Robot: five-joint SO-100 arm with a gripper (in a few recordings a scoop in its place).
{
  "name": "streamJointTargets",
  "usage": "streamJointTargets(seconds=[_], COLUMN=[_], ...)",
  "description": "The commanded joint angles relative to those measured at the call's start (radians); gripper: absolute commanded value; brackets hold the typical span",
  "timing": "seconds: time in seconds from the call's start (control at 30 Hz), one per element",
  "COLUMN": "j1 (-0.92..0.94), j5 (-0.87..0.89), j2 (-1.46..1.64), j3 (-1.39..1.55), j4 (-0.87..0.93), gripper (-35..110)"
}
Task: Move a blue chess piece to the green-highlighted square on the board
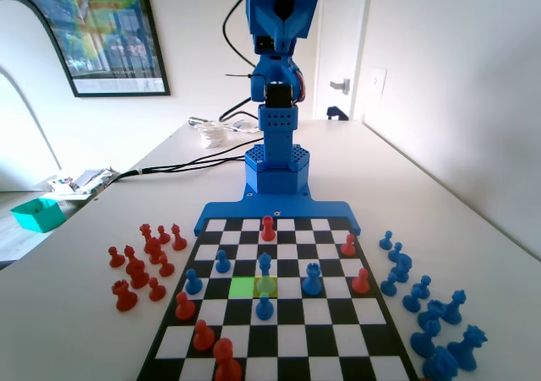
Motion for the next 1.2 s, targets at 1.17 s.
streamJointTargets(seconds=[1.17], j1=[0.123], j5=[-0.003], j2=[-1.017], j3=[-0.037], j4=[-0.509], gripper=[15])
